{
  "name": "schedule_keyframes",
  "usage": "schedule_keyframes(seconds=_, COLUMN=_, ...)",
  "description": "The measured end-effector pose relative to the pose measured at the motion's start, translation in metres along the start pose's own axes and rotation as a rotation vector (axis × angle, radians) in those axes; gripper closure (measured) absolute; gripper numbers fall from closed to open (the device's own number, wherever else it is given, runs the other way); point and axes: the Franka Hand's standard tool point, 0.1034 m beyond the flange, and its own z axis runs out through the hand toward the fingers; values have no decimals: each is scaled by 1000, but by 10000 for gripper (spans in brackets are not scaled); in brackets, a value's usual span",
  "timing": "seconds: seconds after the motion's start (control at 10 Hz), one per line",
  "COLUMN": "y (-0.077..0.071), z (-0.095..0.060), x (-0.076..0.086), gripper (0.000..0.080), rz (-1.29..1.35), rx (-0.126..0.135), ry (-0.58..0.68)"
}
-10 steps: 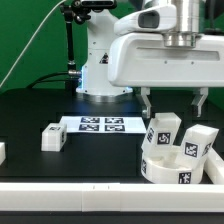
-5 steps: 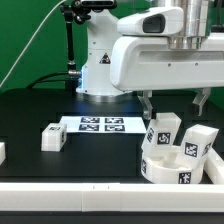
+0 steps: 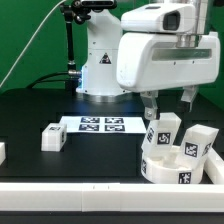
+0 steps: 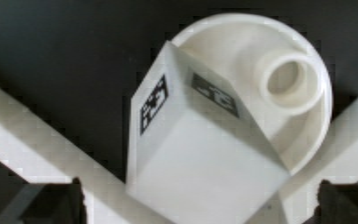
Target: Assemble stool
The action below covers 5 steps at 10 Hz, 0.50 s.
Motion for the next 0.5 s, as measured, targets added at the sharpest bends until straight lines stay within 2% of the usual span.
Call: schedule_keyframes(seconds=0.5, y=7, z=0, x=-5, gripper=150, rz=-312, rx=-18, ry=-16)
